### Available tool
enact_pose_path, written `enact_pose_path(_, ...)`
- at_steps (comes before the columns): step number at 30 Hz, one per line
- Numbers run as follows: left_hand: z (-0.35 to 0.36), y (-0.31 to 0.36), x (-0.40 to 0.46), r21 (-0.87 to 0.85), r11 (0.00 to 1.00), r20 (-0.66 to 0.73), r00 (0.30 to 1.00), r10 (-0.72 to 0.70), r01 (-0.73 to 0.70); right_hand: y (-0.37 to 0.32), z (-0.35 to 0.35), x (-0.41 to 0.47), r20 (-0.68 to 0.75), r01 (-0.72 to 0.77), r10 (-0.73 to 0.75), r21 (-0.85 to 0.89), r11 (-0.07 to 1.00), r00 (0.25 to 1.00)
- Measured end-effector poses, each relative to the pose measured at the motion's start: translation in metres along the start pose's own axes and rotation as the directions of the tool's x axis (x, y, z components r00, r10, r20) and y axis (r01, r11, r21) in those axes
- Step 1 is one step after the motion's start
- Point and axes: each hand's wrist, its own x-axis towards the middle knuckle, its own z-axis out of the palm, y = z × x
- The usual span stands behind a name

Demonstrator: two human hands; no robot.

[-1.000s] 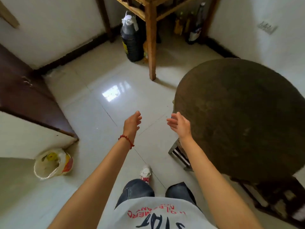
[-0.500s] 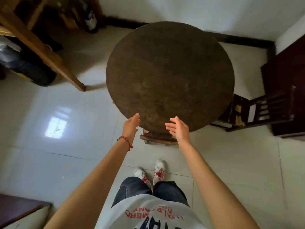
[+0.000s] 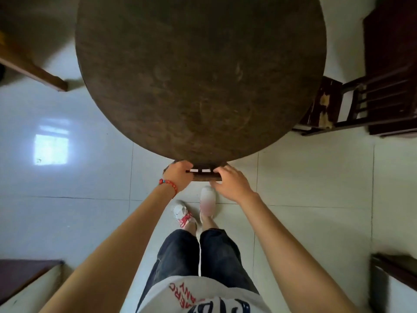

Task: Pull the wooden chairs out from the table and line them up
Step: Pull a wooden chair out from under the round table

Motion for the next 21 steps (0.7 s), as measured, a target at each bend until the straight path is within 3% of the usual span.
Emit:
enact_pose_path(3,0.017,-0.014,0.019,0.303,0.947,0.092,0.992,0.085,-0.110,0.003,0.017,0.020,0.026,0.056,-0.051,-0.260,0.964,0.998)
enact_pose_path(8,0.032,-0.029,0.045,0.571,0.796,0.197,0.975,0.104,-0.200,0.006,0.035,0.046,0.060,0.061,-0.041,-0.389,0.919,0.997)
enact_pose_path(16,0.040,-0.040,0.060,0.658,0.692,0.196,0.955,0.224,-0.298,0.009,0.041,0.065,0.105,0.167,-0.137,-0.392,0.905,0.985)
enact_pose_path(21,0.041,-0.040,0.050,0.635,0.707,0.171,0.949,0.264,-0.312,0.011,0.041,0.057,0.045,0.187,-0.186,-0.424,0.886,0.981)
